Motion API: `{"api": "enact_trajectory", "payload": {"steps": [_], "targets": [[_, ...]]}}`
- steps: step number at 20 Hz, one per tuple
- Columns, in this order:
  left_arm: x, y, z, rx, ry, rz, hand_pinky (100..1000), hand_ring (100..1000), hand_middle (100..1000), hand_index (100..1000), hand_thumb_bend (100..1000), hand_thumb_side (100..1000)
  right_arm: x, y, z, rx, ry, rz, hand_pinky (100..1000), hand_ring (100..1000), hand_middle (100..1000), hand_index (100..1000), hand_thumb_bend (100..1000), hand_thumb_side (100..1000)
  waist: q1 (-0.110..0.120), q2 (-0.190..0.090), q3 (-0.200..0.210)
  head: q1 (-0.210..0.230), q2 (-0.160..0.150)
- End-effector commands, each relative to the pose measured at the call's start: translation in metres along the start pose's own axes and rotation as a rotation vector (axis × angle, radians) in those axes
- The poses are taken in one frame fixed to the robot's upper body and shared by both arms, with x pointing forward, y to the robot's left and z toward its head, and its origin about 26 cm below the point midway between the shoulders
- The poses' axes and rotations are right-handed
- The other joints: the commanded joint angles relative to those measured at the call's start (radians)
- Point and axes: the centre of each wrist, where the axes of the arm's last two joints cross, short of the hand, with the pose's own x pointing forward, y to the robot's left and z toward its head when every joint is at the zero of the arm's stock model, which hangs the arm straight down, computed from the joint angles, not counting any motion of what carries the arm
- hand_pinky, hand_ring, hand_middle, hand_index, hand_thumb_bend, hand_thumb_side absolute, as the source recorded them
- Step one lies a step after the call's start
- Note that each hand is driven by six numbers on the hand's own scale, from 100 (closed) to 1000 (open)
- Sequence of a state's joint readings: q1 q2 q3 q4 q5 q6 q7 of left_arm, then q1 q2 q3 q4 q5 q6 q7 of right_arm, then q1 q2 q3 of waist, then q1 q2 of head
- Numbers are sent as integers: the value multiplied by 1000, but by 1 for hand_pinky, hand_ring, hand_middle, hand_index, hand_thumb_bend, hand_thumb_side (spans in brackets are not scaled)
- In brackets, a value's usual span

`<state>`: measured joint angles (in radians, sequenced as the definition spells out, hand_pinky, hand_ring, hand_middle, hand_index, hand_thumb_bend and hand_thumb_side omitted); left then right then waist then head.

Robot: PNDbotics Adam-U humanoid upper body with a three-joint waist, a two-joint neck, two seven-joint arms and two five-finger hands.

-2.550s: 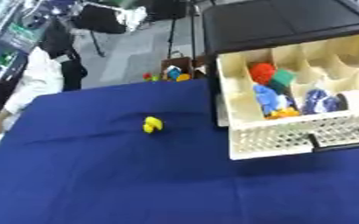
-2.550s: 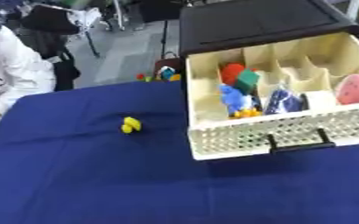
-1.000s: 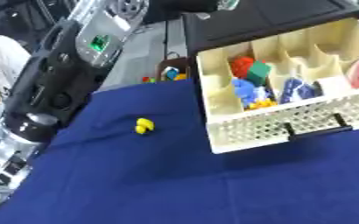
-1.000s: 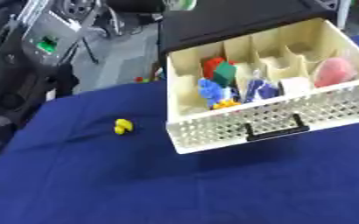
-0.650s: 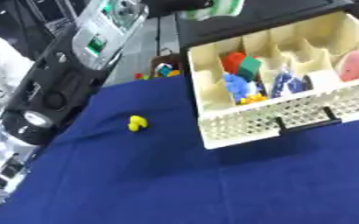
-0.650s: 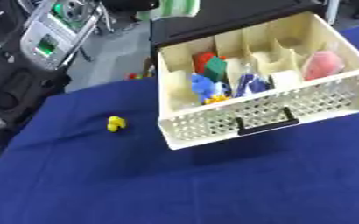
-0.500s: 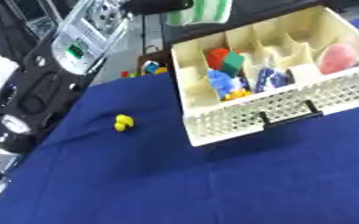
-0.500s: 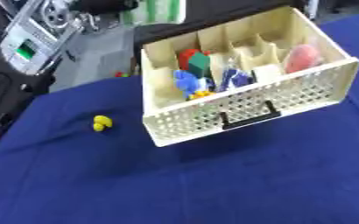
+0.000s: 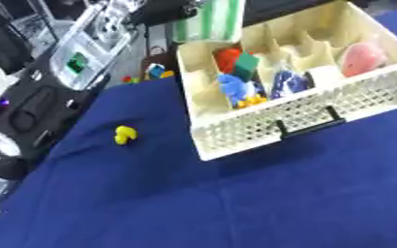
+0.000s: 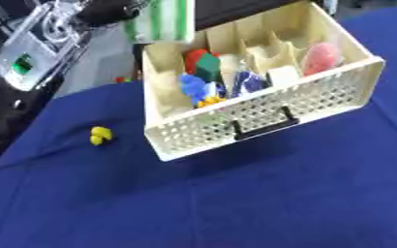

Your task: Pick up objects from table and place into drawer.

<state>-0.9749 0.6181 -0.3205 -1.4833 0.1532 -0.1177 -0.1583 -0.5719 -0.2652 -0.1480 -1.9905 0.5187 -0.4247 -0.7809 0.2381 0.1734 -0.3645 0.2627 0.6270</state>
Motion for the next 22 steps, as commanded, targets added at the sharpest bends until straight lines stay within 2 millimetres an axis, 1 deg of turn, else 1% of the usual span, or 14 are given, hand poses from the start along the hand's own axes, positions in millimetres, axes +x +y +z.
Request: {"api": "enact_trajectory", "payload": {"steps": [1,3,5,6,7,8,9,15,20,22], "targets": [[3,10,-5,7,-37,49,425,632,544,730,517,692,3,2,-6,-23,-29,-17,594,655,591,762,100,997,-12,-13,0,5,-10],[1,8,-4,-39,-54,73,547,741,697,853,788,833,2,2,-6,-24,-28,-16,594,655,591,762,100,998,-12,-13,-1,5,-9],[-1,8,-2,-81,-67,86,619,788,759,925,960,918,2,2,-6,-26,-27,-14,594,656,591,763,100,997,-12,-13,0,3,-7],[-2,9,-2,-91,-73,92,642,804,777,944,1000,933,2,2,-5,-26,-27,-14,594,656,591,763,100,998,-12,-13,1,2,-8],[-3,9,-1,-99,-79,99,669,822,805,969,1000,968,2,1,-5,-26,-26,-13,594,656,591,763,100,998,-12,-13,1,2,-8],[-4,10,-1,-104,-84,105,685,836,829,993,1000,985,2,1,-5,-26,-25,-13,594,656,591,763,100,998,-12,-13,2,2,-8],[-5,11,0,-106,-87,111,685,835,831,1000,1000,988,2,1,-5,-26,-25,-12,594,656,590,763,100,999,-12,-13,2,3,-8],[-11,14,4,-71,-85,141,685,838,837,1000,1000,974,2,1,-5,-25,-26,-10,594,656,590,763,100,1000,-12,-12,1,5,-11],[-11,14,5,-64,-84,143,685,838,837,1000,1000,974,2,1,-5,-26,-26,-10,594,656,590,763,100,1000,-12,-13,2,5,-11],[-10,18,5,-40,-101,146,679,832,814,1000,1000,970,1,-1,-5,-21,-26,-4,594,657,590,763,100,1000,-12,-16,7,5,-8]]}}
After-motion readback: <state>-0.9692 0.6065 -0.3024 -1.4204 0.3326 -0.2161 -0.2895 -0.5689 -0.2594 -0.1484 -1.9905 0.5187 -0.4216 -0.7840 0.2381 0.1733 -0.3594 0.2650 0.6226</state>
